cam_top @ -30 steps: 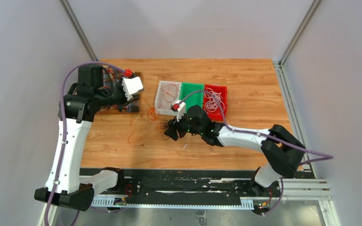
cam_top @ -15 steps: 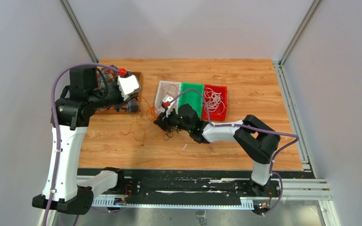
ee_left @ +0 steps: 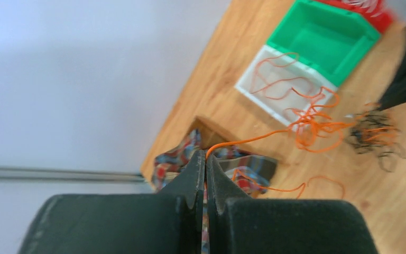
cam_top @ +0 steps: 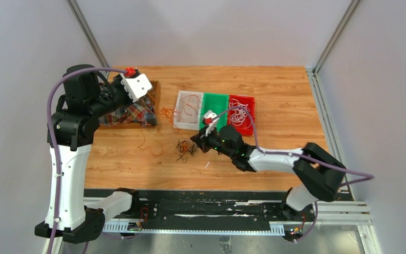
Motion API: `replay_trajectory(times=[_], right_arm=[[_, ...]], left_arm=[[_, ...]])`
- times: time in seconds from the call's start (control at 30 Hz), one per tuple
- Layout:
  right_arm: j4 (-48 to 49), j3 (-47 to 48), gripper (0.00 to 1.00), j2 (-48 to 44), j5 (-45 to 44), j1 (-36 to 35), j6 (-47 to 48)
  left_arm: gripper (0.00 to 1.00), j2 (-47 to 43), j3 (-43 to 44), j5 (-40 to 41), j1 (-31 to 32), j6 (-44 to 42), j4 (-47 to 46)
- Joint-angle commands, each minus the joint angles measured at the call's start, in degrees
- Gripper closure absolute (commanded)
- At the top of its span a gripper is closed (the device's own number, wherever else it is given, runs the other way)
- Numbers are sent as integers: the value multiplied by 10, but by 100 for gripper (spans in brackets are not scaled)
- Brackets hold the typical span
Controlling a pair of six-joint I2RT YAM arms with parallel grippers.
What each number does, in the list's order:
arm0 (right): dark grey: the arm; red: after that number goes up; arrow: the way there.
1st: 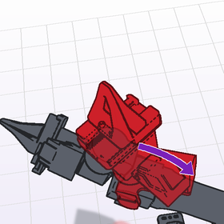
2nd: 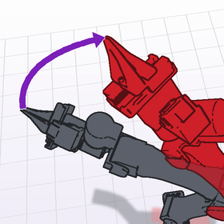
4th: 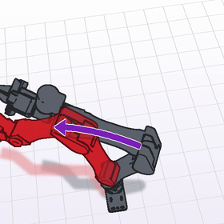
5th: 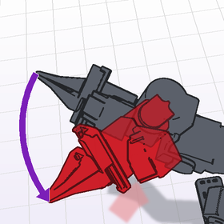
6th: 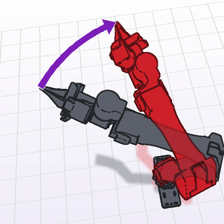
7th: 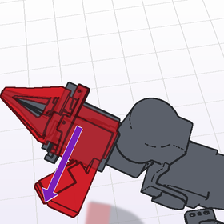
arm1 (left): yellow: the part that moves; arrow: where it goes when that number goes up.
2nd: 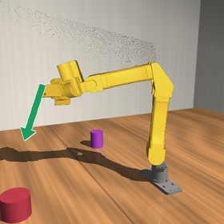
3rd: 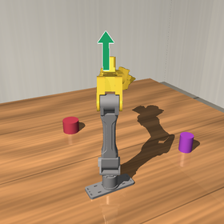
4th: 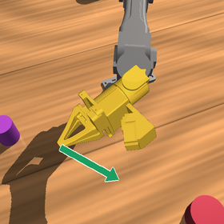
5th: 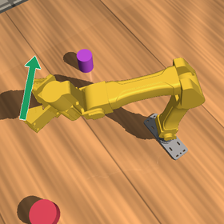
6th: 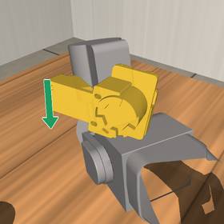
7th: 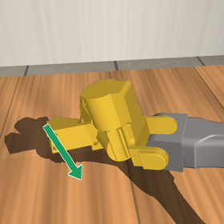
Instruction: Untangle the cables
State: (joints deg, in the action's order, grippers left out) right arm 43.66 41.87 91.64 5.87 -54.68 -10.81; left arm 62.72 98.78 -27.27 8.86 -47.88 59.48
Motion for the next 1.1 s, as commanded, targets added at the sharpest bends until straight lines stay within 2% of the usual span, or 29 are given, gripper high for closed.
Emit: replay_trajectory(times=[0.0, 0.37, 0.5, 0.63, 0.73, 0.83, 0.97, 1.0, 1.07], right_arm=[[-60, -54, 99, -94, -91, 34, -67], [-321, -144, 99, -348, -270, 133, -258], [-389, -169, 99, -403, -274, 187, -296], [-424, -164, 99, -421, -276, 198, -282], [-382, -157, 100, -420, -209, 200, -240], [-301, -146, 95, -403, -105, 199, -195], [-191, -106, 69, -333, 55, 197, -145], [-176, -87, 65, -309, 109, 191, -123], [-158, -53, 58, -261, 151, 169, -82]], left_arm=[[100, -11, 8, 87, 4, -12, -88], [100, -32, -37, 157, 4, -16, -164], [100, -34, -43, 163, 4, -17, -170], [100, -33, -37, 152, 4, -7, -175], [100, -29, -27, 134, 4, 7, -169], [100, -30, -21, 62, 4, 38, -150], [100, -33, -30, -28, 4, 95, -149], [100, -31, -29, -34, 4, 105, -149], [100, -27, -29, -39, 4, 113, -149]])
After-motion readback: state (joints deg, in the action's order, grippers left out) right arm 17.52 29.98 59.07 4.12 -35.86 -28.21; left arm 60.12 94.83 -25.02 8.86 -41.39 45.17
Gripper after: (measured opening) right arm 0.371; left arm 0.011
